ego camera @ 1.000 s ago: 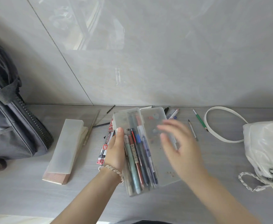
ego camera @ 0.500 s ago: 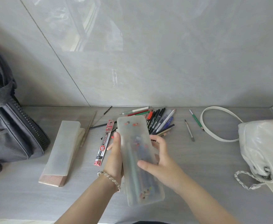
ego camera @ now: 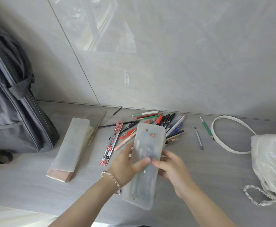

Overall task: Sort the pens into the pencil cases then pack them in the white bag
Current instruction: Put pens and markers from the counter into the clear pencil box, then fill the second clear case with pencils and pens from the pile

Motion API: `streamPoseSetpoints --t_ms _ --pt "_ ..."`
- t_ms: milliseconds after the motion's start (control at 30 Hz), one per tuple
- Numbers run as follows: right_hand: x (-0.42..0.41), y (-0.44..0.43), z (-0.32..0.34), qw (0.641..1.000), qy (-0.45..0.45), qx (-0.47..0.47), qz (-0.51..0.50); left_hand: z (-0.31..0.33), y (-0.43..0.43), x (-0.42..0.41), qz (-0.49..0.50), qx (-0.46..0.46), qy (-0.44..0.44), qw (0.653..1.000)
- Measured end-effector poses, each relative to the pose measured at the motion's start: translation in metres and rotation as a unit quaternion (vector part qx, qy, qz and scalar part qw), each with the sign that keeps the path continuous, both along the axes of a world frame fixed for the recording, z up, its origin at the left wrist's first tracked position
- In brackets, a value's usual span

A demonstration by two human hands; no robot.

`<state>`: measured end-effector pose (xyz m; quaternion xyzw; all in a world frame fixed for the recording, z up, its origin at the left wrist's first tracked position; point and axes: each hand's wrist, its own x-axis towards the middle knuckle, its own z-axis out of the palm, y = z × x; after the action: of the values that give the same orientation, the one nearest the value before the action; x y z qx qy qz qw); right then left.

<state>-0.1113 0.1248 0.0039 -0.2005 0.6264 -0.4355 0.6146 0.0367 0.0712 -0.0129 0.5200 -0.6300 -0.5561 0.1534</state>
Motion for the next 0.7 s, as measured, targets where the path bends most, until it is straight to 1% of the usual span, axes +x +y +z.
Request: streamPoseSetpoints --t_ms 33,100,167,233,300,333,400,467,533,633,700 --pt "0.004 -0.001 -0.001 1.000 0.011 -0.001 -0.018 -0.002 0.001 -0.001 -0.026 -0.009 -0.002 1.000" --pt "0.014 -0.003 -0.001 0.999 0.031 -0.013 -0.018 -0.002 0.006 -0.004 -0.040 -0.031 -0.056 0.997" --pt "0.025 -0.005 0.000 0.998 0.042 -0.035 0.013 0.005 0.010 -0.001 0.026 -0.044 -0.109 0.993" --pt "0.031 -0.008 0.001 0.997 0.034 -0.050 0.051 0.015 0.008 0.004 0.092 -0.025 -0.137 0.986" --pt "0.032 -0.010 0.001 0.993 0.049 -0.045 0.098 0.016 0.002 0.016 0.129 -0.007 -0.185 0.974" --pt "0.030 -0.010 -0.001 0.989 0.071 -0.042 0.120 0.013 -0.003 0.024 0.136 -0.006 -0.225 0.965" --pt "0.027 -0.010 -0.007 0.981 0.111 -0.038 0.153 0.005 -0.011 0.045 0.136 -0.017 -0.332 0.933" --pt "0.026 -0.008 -0.014 0.977 0.134 -0.031 0.165 -0.008 -0.014 0.064 0.123 -0.020 -0.408 0.904" --pt "0.027 -0.008 -0.023 0.973 0.144 -0.021 0.178 -0.022 -0.014 0.076 0.105 -0.015 -0.445 0.889" --pt "0.030 -0.009 -0.031 0.969 0.149 -0.019 0.195 -0.037 -0.013 0.083 0.085 -0.021 -0.479 0.873" --pt "0.030 -0.011 -0.032 0.967 0.155 -0.023 0.201 -0.039 -0.012 0.081 0.066 -0.056 -0.505 0.859"
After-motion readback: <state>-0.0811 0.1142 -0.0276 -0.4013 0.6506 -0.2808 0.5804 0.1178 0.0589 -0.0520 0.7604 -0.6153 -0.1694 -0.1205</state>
